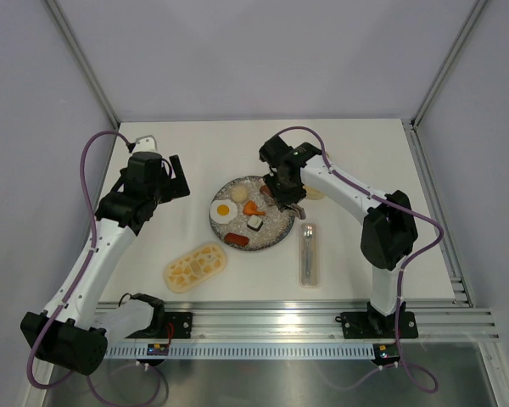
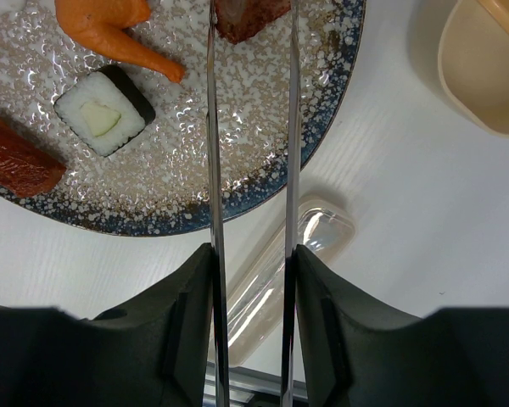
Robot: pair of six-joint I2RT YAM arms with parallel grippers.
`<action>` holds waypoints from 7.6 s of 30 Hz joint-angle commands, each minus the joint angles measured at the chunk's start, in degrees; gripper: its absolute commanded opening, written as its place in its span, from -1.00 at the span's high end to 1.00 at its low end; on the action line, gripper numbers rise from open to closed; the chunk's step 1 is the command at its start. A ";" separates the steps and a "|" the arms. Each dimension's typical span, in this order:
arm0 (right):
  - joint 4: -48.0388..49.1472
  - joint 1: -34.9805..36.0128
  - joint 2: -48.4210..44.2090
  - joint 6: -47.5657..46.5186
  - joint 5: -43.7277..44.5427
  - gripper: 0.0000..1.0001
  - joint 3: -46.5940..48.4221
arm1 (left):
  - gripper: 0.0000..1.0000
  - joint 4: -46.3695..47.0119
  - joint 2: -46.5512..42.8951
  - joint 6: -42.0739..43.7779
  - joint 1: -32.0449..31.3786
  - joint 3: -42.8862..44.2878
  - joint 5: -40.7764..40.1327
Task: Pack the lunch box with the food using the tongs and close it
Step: Pick up the fake food from the plate, then place the fake food in the packing box, then place the clamp at the center of the board.
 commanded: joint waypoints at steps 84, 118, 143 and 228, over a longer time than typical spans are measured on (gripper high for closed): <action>5.76 -12.04 -14.04 -12.69 10.70 0.37 -11.49 | -0.98 3.18 0.33 0.48 0.21 0.48 -0.32; 5.14 -12.13 -13.69 -12.17 10.26 -0.11 -11.05 | -0.98 3.36 0.60 0.75 0.21 0.04 -0.85; 5.93 -12.13 -16.50 -10.50 7.88 0.16 -7.88 | -0.98 3.62 0.95 0.48 0.21 -0.58 -0.59; 32.49 -34.89 -14.12 10.42 16.50 -0.47 -28.19 | -0.98 0.46 1.65 -0.48 0.21 1.44 -0.59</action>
